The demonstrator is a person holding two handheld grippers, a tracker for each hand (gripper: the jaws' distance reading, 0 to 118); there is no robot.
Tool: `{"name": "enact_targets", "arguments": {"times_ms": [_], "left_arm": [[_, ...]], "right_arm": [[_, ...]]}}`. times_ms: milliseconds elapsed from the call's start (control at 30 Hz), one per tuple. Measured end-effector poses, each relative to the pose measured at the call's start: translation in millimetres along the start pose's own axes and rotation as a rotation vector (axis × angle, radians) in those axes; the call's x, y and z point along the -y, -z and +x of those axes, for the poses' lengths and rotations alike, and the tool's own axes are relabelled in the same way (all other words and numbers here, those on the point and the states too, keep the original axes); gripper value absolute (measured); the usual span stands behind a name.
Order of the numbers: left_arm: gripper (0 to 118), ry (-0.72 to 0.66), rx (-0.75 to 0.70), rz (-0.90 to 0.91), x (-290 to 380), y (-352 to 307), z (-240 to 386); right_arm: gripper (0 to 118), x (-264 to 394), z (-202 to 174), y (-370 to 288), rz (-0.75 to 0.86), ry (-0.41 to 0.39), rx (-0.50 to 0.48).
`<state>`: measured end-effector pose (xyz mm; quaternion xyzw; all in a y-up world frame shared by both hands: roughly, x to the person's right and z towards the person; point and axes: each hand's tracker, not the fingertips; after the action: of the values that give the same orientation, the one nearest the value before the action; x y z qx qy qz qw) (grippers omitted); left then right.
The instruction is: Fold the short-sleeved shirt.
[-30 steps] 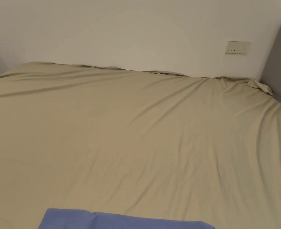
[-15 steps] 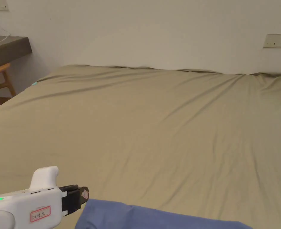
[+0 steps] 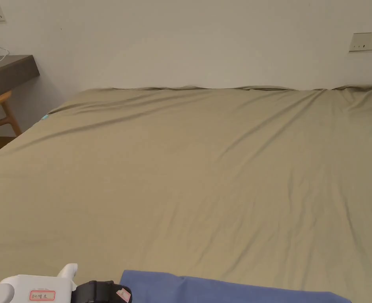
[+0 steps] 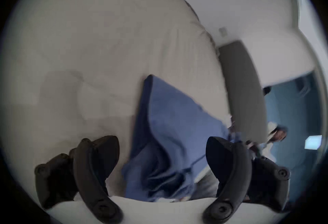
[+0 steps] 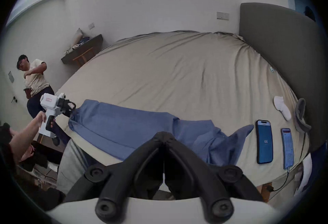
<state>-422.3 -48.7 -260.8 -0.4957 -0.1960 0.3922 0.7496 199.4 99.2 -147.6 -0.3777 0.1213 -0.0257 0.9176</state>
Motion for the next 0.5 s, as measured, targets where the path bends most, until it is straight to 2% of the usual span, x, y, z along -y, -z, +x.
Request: {"name": "enact_targets", "arguments": {"times_ms": [33,67,133,167,233,267,333,400,500], "left_arm": [[107,-0.121,0.064,-0.017,3,6,-6],[107,-0.180,0.102,0.001,5,9,-9],[104,-0.232,0.211,-0.007,14,19,-15],[96,-0.233,0.191,-0.019,20,24,-16],[51,-0.175,0.178,-0.015,32,33,-7],[19,-0.151,0.131,-0.018,36,39,-8],[14,-0.164,0.021,-0.003,43,47,-7],[13,-0.219,0.102,0.048,46,39,-7],[12,-0.159,0.096,0.154,41,10,5]], "right_arm": [[3,0,-1,2,-0.006,-0.004,-0.001],[3,1,-2,5,-0.011,-0.008,-0.003],[3,1,-4,9,-0.015,-0.007,-0.012],[3,0,-3,9,-0.014,-0.002,-0.020],[3,0,-3,9,-0.013,0.000,-0.030],[3,-1,-3,9,-0.011,-0.001,-0.031],[3,-1,-1,8,-0.009,-0.005,-0.029],[3,-1,3,5,-0.005,-0.005,-0.023],[3,0,10,-1,0.007,0.005,-0.015]]}}
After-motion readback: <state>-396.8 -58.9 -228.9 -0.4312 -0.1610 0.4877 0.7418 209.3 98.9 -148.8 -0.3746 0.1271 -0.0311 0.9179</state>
